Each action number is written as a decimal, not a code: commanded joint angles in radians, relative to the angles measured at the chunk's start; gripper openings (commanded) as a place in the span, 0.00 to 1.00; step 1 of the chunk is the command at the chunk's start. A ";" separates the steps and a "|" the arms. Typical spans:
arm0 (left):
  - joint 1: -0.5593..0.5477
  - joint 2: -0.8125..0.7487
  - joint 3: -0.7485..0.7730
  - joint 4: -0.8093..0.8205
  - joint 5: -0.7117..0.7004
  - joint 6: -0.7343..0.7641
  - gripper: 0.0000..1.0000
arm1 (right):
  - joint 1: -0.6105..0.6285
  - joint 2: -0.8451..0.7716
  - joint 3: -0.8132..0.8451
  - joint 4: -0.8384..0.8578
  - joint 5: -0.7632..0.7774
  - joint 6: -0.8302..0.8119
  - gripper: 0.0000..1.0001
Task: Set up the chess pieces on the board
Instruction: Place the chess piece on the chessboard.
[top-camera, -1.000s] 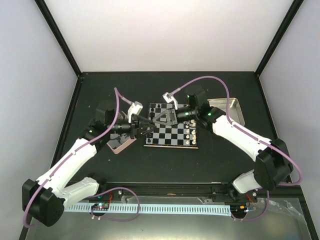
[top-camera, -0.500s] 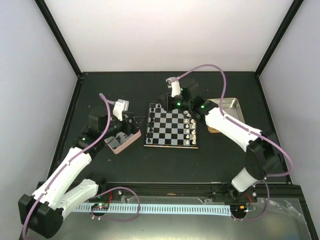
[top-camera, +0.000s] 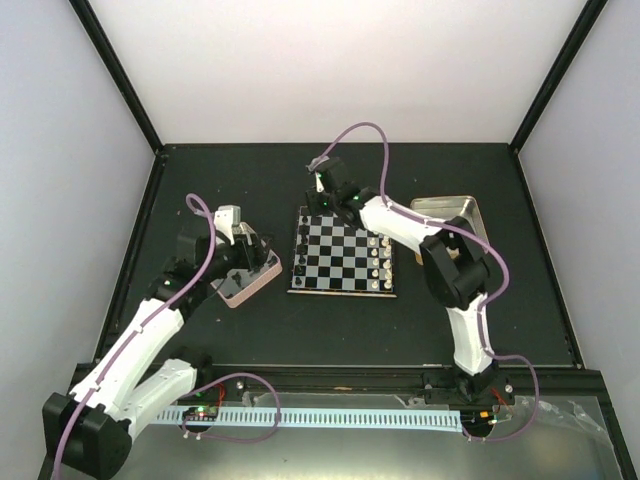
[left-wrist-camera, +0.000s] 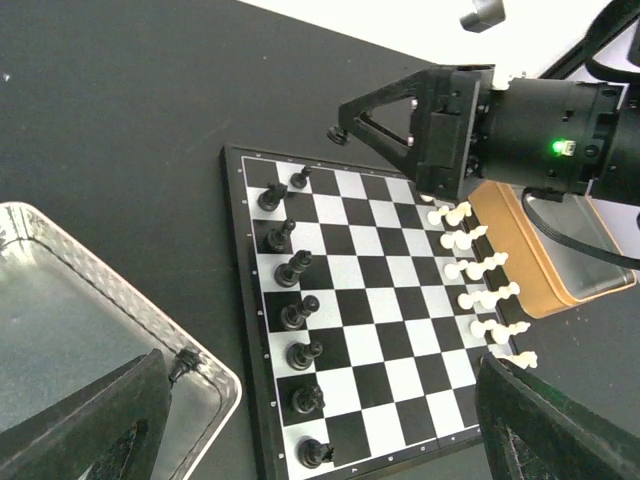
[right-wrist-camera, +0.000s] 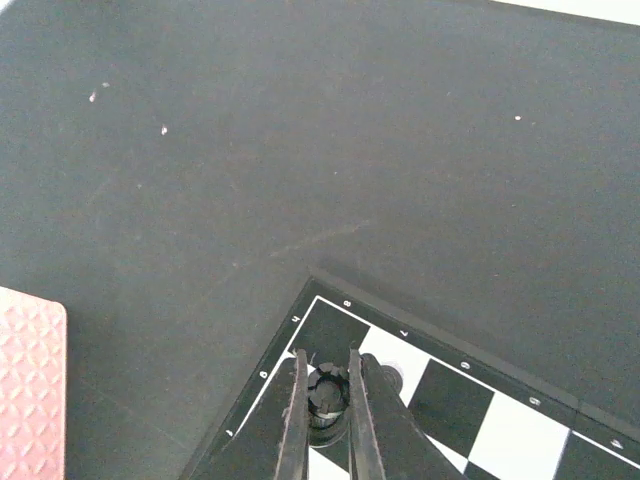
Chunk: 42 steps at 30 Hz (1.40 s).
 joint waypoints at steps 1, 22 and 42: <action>0.011 0.013 -0.006 -0.019 -0.014 -0.032 0.85 | 0.019 0.064 0.088 -0.037 0.056 -0.048 0.08; 0.018 0.065 -0.011 -0.016 0.043 -0.064 0.85 | 0.025 0.314 0.339 -0.196 0.054 -0.055 0.09; 0.019 0.116 0.018 -0.014 0.104 -0.071 0.84 | 0.025 0.366 0.383 -0.233 0.072 -0.066 0.17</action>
